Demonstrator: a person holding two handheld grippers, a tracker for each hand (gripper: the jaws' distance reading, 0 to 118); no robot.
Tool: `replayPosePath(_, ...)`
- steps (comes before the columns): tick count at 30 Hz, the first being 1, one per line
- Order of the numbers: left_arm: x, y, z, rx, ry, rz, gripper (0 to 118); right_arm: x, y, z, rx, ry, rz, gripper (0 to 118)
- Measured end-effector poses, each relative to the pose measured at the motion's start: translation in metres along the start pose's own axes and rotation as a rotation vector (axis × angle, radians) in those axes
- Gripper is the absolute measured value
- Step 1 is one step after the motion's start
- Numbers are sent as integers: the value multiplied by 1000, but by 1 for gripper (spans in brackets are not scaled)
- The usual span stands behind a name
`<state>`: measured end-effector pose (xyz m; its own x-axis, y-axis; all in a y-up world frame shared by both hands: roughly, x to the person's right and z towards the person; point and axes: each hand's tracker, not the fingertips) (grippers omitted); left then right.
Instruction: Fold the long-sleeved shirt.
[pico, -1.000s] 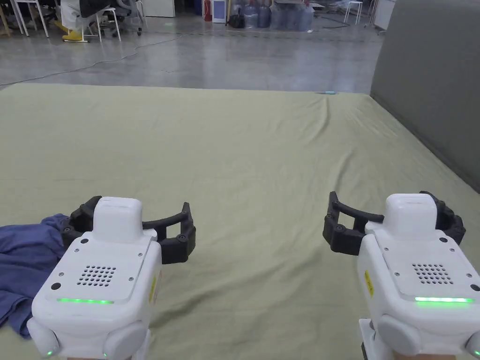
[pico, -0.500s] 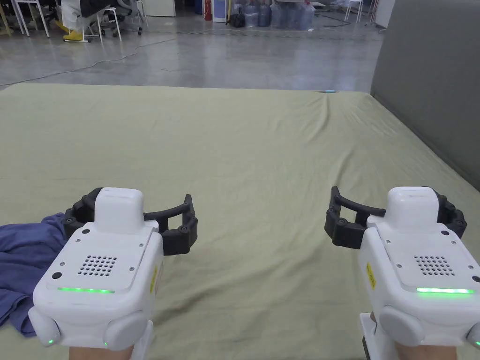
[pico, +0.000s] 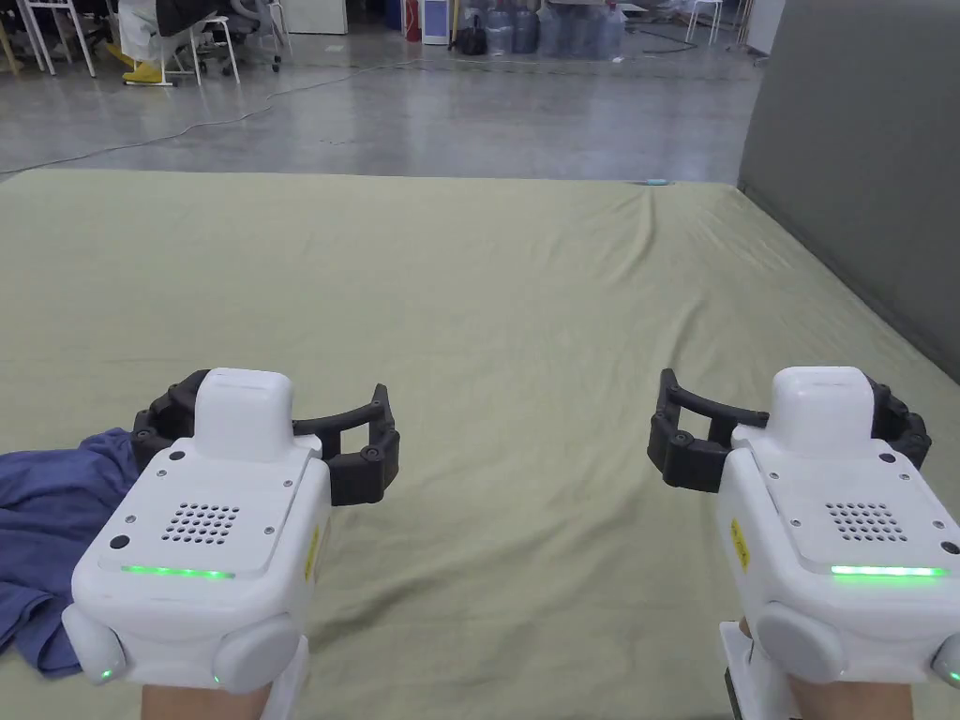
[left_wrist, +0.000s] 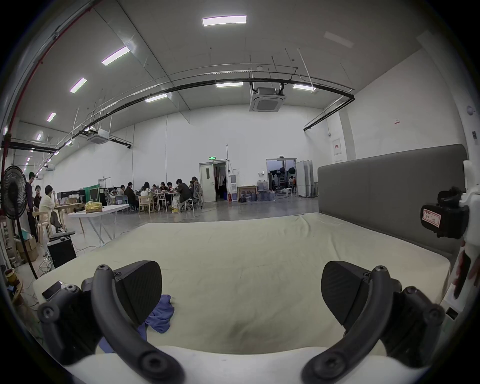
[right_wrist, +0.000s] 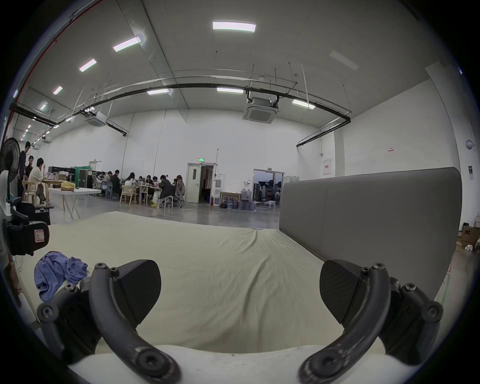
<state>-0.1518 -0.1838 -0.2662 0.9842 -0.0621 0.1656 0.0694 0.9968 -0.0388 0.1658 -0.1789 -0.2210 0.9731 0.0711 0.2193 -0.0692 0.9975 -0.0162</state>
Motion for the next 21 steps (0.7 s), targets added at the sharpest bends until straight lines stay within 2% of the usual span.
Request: replayPosePath(21,-3,-7,5,8,42,22,118,-3,-2,3,-2,2,-1,118)
